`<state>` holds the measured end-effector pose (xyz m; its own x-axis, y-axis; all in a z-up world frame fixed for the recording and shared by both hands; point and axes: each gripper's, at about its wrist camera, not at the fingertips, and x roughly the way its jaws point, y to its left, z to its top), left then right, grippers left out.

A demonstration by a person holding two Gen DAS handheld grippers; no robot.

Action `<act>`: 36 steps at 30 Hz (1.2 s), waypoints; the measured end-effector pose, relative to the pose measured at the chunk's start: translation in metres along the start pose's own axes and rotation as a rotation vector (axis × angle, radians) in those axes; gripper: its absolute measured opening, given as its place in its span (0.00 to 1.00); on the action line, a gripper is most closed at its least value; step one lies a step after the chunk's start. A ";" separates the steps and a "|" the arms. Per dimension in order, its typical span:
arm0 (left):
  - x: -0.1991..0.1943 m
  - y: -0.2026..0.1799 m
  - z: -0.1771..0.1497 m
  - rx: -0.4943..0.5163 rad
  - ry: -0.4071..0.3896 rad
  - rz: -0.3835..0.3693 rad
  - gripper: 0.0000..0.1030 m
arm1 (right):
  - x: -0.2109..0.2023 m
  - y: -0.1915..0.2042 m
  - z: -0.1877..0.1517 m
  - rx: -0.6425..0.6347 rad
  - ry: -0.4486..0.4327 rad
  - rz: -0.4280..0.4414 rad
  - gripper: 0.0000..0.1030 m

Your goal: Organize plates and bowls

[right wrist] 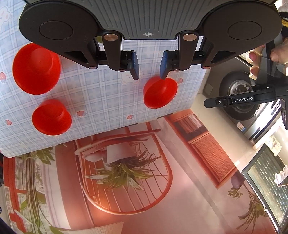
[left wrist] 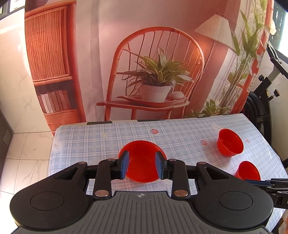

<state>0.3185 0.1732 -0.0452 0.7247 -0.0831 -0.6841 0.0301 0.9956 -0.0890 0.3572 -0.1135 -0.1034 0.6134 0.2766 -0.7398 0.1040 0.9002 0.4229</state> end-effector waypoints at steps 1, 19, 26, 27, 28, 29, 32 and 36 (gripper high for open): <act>0.007 0.004 0.001 0.004 0.007 0.000 0.32 | 0.011 0.003 0.001 0.015 0.011 -0.003 0.24; 0.128 0.059 -0.012 -0.090 0.126 -0.013 0.32 | 0.172 0.006 0.039 0.091 0.131 -0.085 0.35; 0.143 0.066 -0.020 -0.115 0.145 -0.032 0.32 | 0.202 0.000 0.032 0.079 0.161 -0.097 0.28; 0.144 0.067 -0.021 -0.119 0.146 -0.035 0.32 | 0.203 -0.001 0.032 0.082 0.165 -0.094 0.28; 0.145 0.066 -0.021 -0.124 0.147 -0.043 0.32 | 0.205 -0.002 0.031 0.083 0.166 -0.094 0.28; 0.146 0.065 -0.022 -0.123 0.146 -0.051 0.32 | 0.206 -0.002 0.031 0.082 0.167 -0.098 0.27; 0.147 0.062 -0.024 -0.122 0.137 -0.055 0.31 | 0.208 -0.003 0.030 0.081 0.168 -0.094 0.19; 0.143 0.060 -0.025 -0.124 0.124 -0.043 0.10 | 0.207 -0.006 0.029 0.089 0.168 -0.086 0.10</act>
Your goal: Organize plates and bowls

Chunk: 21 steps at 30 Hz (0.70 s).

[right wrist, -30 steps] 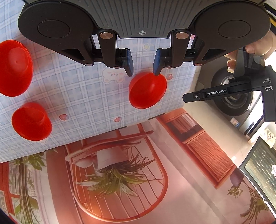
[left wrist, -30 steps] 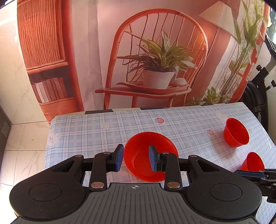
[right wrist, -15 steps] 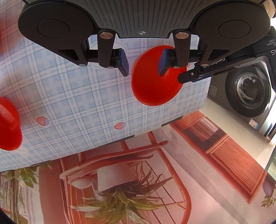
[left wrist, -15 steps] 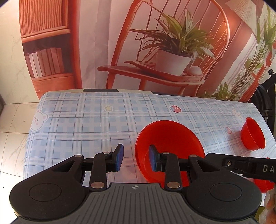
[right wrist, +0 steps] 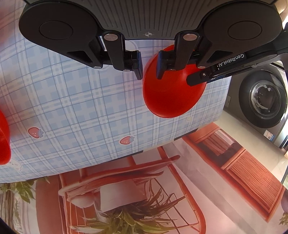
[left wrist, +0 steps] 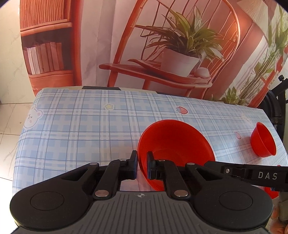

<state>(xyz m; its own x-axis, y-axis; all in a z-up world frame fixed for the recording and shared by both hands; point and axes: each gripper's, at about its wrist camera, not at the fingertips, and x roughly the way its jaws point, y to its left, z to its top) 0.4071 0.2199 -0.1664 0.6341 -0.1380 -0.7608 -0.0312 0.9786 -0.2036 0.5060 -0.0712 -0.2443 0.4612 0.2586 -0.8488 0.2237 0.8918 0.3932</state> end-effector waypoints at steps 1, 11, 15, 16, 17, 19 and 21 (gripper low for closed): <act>-0.002 0.000 0.000 0.001 -0.003 0.001 0.10 | -0.001 -0.001 0.000 0.004 0.000 0.000 0.10; -0.043 -0.013 0.003 0.017 -0.026 0.020 0.10 | -0.033 0.002 -0.007 0.007 -0.026 0.045 0.08; -0.069 -0.027 0.001 0.032 -0.037 0.029 0.10 | -0.059 0.004 -0.013 -0.002 -0.047 0.068 0.08; -0.076 -0.031 0.000 0.038 -0.042 0.031 0.10 | -0.067 0.004 -0.015 0.000 -0.056 0.078 0.08; -0.084 -0.037 -0.002 0.043 -0.050 0.031 0.10 | -0.075 0.003 -0.016 0.003 -0.062 0.086 0.08; -0.096 -0.046 -0.005 0.042 -0.063 0.026 0.10 | -0.090 0.001 -0.019 0.001 -0.071 0.096 0.08; -0.112 -0.058 -0.009 0.037 -0.076 0.014 0.10 | -0.108 -0.002 -0.022 -0.014 -0.086 0.099 0.08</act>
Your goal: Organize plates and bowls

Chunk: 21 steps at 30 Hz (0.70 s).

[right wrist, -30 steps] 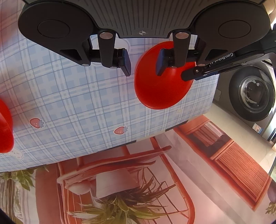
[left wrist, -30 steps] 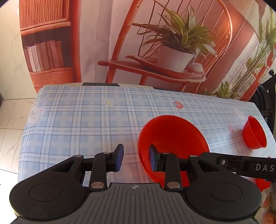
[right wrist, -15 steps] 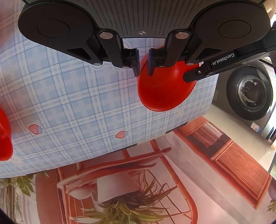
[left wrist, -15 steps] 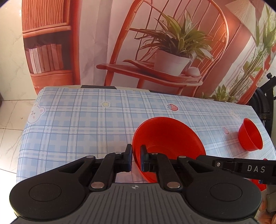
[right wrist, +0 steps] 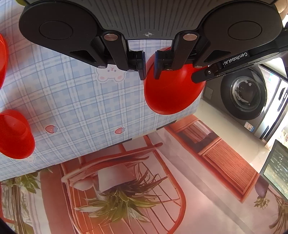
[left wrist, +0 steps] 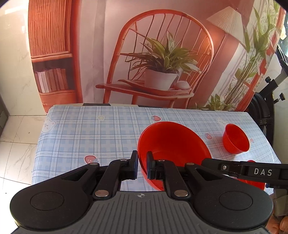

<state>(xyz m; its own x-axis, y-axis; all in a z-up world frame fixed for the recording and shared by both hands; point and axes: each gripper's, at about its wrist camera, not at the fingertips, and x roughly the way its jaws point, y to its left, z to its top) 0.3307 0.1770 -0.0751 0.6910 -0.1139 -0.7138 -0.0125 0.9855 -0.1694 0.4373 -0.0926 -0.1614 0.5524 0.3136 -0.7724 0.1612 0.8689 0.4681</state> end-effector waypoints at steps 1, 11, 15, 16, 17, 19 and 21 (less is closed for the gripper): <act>-0.005 -0.005 -0.001 0.001 -0.005 -0.003 0.10 | -0.008 -0.001 0.000 -0.008 -0.008 0.002 0.08; -0.048 -0.072 -0.013 0.042 -0.047 -0.031 0.11 | -0.097 -0.023 -0.010 -0.037 -0.102 0.011 0.08; -0.058 -0.102 -0.020 0.072 -0.068 -0.056 0.11 | -0.124 -0.043 -0.017 -0.027 -0.128 0.006 0.08; -0.059 -0.107 -0.021 0.078 -0.071 -0.061 0.11 | -0.130 -0.048 -0.018 -0.026 -0.135 0.004 0.08; -0.060 -0.115 -0.024 0.083 -0.075 -0.071 0.11 | -0.136 -0.052 -0.019 -0.024 -0.143 0.004 0.08; -0.059 -0.127 -0.028 0.082 -0.081 -0.091 0.11 | -0.148 -0.064 -0.023 -0.013 -0.164 0.000 0.09; -0.055 -0.139 -0.032 0.078 -0.078 -0.105 0.11 | -0.158 -0.076 -0.027 -0.007 -0.178 -0.011 0.09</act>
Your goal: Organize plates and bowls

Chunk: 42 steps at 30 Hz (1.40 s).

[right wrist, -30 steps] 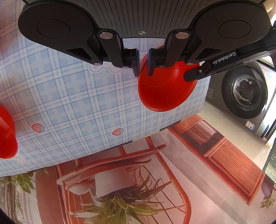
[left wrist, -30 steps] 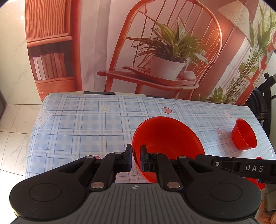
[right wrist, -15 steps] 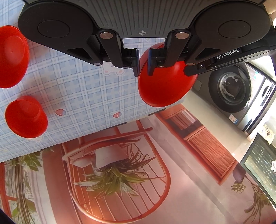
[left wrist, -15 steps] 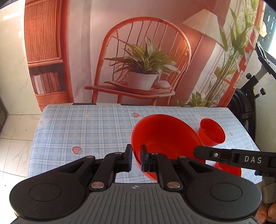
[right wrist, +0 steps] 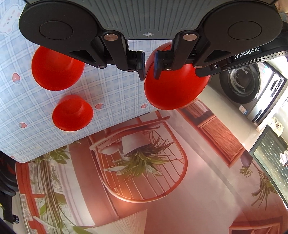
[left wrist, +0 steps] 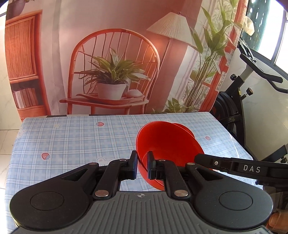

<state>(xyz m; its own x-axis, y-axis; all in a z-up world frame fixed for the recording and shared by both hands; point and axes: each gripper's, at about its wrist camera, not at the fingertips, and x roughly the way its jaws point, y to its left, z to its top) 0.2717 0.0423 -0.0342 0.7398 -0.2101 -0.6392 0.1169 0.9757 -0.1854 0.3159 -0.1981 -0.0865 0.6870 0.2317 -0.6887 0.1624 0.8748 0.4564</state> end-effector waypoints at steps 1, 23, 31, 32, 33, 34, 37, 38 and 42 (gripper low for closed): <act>0.005 -0.006 -0.002 -0.010 0.006 -0.012 0.11 | -0.004 -0.006 -0.001 0.000 -0.006 -0.008 0.09; 0.113 -0.113 -0.036 0.074 0.140 -0.045 0.11 | -0.018 -0.154 -0.019 0.104 -0.065 -0.148 0.10; 0.137 -0.119 -0.038 0.109 0.181 -0.036 0.12 | -0.003 -0.178 -0.021 0.120 -0.057 -0.155 0.10; 0.140 -0.120 -0.038 0.112 0.187 -0.030 0.12 | -0.001 -0.179 -0.021 0.117 -0.054 -0.155 0.10; 0.143 -0.120 -0.038 0.112 0.192 -0.025 0.12 | 0.001 -0.180 -0.020 0.110 -0.052 -0.155 0.10; 0.145 -0.119 -0.039 0.110 0.197 -0.022 0.12 | 0.003 -0.181 -0.020 0.104 -0.052 -0.154 0.10; 0.151 -0.118 -0.040 0.106 0.216 -0.010 0.12 | 0.008 -0.182 -0.020 0.094 -0.050 -0.152 0.10; 0.152 -0.118 -0.041 0.107 0.222 -0.007 0.12 | 0.009 -0.183 -0.021 0.095 -0.048 -0.150 0.10; 0.157 -0.116 -0.042 0.109 0.238 -0.007 0.12 | 0.015 -0.186 -0.022 0.092 -0.039 -0.148 0.10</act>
<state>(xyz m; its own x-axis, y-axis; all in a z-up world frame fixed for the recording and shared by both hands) 0.3466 -0.1070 -0.1446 0.5632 -0.2134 -0.7983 0.2022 0.9723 -0.1173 0.2800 -0.3478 -0.1939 0.6777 0.0853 -0.7304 0.3265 0.8551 0.4028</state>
